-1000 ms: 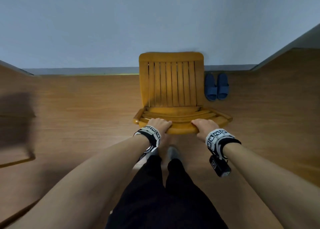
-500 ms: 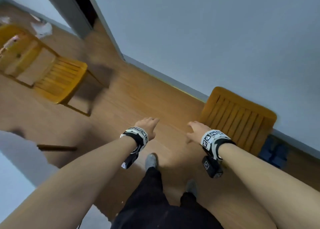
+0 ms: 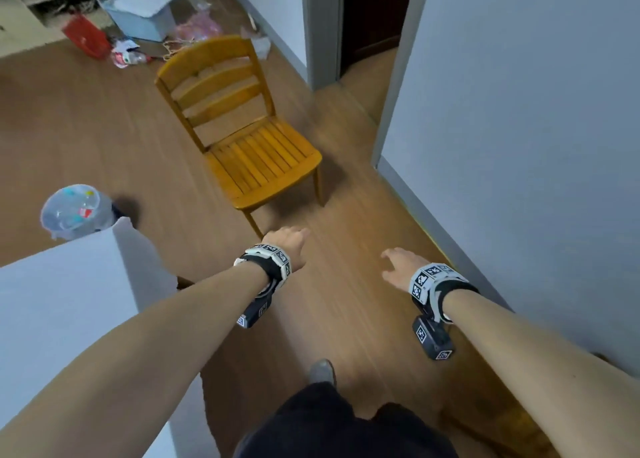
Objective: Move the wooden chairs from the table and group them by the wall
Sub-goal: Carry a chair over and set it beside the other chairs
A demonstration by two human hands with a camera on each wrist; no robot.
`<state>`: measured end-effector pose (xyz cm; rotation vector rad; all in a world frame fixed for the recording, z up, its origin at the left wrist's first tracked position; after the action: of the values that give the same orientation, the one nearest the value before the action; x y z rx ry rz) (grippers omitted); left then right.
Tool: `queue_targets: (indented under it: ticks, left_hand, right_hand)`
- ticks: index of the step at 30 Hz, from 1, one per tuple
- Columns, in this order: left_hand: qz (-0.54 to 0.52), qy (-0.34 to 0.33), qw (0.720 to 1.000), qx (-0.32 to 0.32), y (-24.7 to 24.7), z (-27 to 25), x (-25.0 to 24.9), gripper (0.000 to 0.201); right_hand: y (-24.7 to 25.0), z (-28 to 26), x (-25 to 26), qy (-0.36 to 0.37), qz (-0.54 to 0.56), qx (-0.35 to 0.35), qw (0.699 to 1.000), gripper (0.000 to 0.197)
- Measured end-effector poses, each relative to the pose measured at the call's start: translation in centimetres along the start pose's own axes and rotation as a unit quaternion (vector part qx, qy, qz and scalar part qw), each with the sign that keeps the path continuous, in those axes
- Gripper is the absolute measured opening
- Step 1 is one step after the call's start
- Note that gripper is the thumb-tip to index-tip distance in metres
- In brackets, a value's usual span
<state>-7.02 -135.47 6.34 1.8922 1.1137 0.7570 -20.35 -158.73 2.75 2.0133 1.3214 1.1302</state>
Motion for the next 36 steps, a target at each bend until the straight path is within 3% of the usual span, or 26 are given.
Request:
queue_targets:
  ticks: [8, 16, 23, 26, 30, 33, 36]
  left_hand:
    - [-0.048, 0.055, 0.997, 0.005, 6.4, 11.0, 13.9, 0.061]
    - [-0.045, 0.102, 0.993, 0.035, 11.9, 25.8, 25.5, 0.064]
    - [-0.003, 0.076, 0.997, 0.0, 20.1, 36.9, 33.9, 0.059]
    - [0.012, 0.045, 0.999, -0.015, 22.6, 42.8, 35.9, 0.056]
    - [0.056, -0.027, 0.998, 0.0, 24.2, 51.7, 36.4, 0.065]
    - [0.105, -0.123, 0.987, 0.01, 24.6, 58.6, 35.5, 0.065]
    - [0.149, -0.255, 0.955, 0.013, 25.5, 64.1, 33.8, 0.06]
  right_hand:
    - [9.6, 17.4, 10.5, 0.066, -0.025, 0.014, 0.997, 0.047]
    - [17.1, 38.0, 16.8, 0.118, -0.018, -0.002, 0.993, 0.042]
    - [23.8, 50.9, 22.7, 0.13, 0.009, -0.009, 0.991, 0.043]
    - [26.3, 55.6, 23.4, 0.114, 0.023, -0.026, 0.993, 0.043]
    - [27.5, 61.0, 22.4, 0.034, 0.069, -0.037, 0.996, 0.044]
    - [27.1, 64.0, 21.8, -0.035, 0.099, -0.039, 0.994, 0.042]
    - [26.5, 64.7, 22.2, -0.145, 0.164, -0.052, 0.974, 0.044]
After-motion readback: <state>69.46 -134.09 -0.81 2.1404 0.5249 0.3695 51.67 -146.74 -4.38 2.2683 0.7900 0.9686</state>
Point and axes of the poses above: each hand's wrist, its own z-axis towards the middle knuckle, its own y-axis out of the back of the hand, x = y × z, the point moved 1 cm from there along z, towards the middle knuckle, and after that the axes turned 15 degrees about y, right-handed, at the moved point
